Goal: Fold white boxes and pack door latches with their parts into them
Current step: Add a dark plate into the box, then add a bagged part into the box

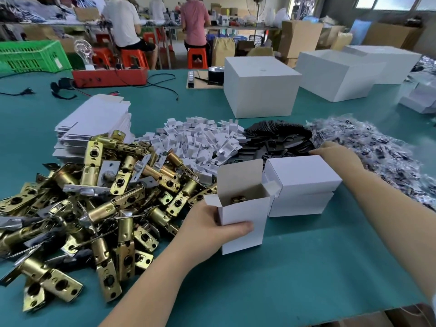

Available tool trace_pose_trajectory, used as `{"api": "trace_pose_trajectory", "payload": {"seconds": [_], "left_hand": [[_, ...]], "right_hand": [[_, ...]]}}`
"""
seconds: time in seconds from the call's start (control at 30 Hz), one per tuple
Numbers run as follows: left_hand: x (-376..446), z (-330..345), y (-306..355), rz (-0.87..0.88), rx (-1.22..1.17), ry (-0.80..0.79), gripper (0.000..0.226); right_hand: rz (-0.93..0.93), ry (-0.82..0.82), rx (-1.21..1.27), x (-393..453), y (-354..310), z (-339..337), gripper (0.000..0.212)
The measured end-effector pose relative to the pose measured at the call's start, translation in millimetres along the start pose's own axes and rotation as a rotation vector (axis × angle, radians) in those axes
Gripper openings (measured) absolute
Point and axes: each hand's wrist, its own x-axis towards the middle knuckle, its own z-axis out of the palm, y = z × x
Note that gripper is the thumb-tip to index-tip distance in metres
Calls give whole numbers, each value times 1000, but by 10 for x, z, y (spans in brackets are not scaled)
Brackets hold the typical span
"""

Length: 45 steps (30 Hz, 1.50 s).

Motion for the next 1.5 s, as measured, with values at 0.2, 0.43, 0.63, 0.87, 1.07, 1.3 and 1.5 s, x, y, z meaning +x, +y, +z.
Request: {"api": "trace_pose_trajectory", "payload": {"seconds": [0.2,0.43,0.63,0.87,1.07,1.3,1.5], "left_hand": [[5,5,0,-28,10,19,27],[-1,-1,-9,-32,25,34,25],[1,5,-18,-10,36,35,28],[3,0,-35,-13,45,61,39],[-9,18,-45,37,62,56,33],[-54,67,-85,83,84,85,25],[-54,66,-91,88,112,102,38]], "right_hand": [[-66,16,-30,-26,20,8,29],[-73,30,6,-98,17,67,29],[-73,275,306,-104,28,56,26],[-67,1,83,-189,-63,75,14],[-53,24,155,-128,-6,231,25],[123,-34,522,-255,-152,97,7],[198,90,764,-371,-189,-21,37]]}}
